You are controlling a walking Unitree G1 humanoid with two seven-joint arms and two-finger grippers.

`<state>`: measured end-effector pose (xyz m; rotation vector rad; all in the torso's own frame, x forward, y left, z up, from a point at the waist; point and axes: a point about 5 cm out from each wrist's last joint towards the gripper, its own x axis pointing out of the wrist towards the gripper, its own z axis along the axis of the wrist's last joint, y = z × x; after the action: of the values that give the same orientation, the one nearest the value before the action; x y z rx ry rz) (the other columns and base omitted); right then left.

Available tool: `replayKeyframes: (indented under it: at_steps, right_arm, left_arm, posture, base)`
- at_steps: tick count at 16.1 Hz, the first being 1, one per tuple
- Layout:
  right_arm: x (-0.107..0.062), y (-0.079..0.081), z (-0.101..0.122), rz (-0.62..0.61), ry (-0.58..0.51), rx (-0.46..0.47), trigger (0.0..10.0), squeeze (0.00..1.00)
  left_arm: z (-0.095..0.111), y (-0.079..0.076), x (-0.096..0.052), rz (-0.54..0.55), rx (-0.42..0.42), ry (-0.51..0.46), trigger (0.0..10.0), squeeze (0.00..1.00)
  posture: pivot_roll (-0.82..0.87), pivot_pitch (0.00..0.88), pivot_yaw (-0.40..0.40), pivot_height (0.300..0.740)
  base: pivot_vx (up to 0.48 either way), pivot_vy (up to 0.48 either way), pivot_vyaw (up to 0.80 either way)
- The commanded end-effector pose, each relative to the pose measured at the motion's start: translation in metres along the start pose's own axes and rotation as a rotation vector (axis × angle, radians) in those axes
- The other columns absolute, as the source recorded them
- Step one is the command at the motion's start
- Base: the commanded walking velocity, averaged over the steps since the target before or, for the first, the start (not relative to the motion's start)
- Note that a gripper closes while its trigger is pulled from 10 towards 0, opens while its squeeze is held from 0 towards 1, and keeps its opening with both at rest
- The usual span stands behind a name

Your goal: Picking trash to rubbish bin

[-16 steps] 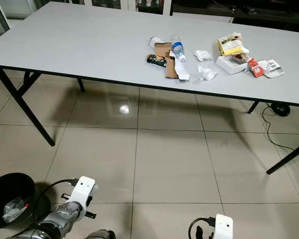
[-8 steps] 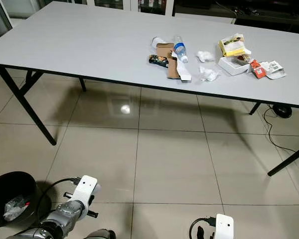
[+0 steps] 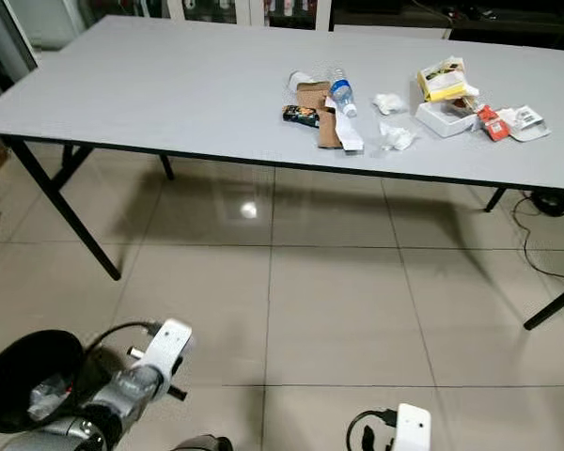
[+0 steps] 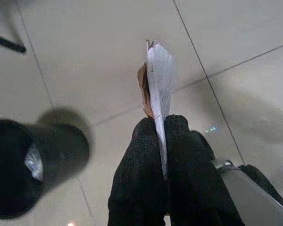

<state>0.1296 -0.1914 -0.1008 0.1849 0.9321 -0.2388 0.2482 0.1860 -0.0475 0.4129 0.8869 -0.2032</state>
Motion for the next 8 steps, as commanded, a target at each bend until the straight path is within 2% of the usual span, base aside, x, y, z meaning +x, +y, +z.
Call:
replayKeyframes:
  at_steps: [1,3,8]
  right_arm:
    - [-0.0014,-0.0040,-0.0040,-0.025,0.010,0.025,10.0,0.00]
    - [-0.0022,-0.0039,-0.0069,-0.028,0.018,0.032,10.0,0.00]
    - [-0.0038,-0.0109,-0.0098,-0.039,0.029,0.011,10.0,0.00]
  left_arm:
    - [-0.0008,-0.0006,0.0000,-0.011,0.017,0.011,10.0,0.00]
    - [0.0009,-0.0022,0.0003,-0.030,0.045,0.018,10.0,0.00]
    - [-0.0022,-0.0079,0.0005,-0.051,0.042,0.037,10.0,0.00]
  posture:
    - [0.13,0.062,0.031,0.740]
    - [0.13,0.062,0.031,0.740]
    - [0.12,0.051,0.031,0.740]
  base:
    - [0.000,0.000,0.00]
    - [0.000,0.000,0.00]
    - [0.000,0.000,0.00]
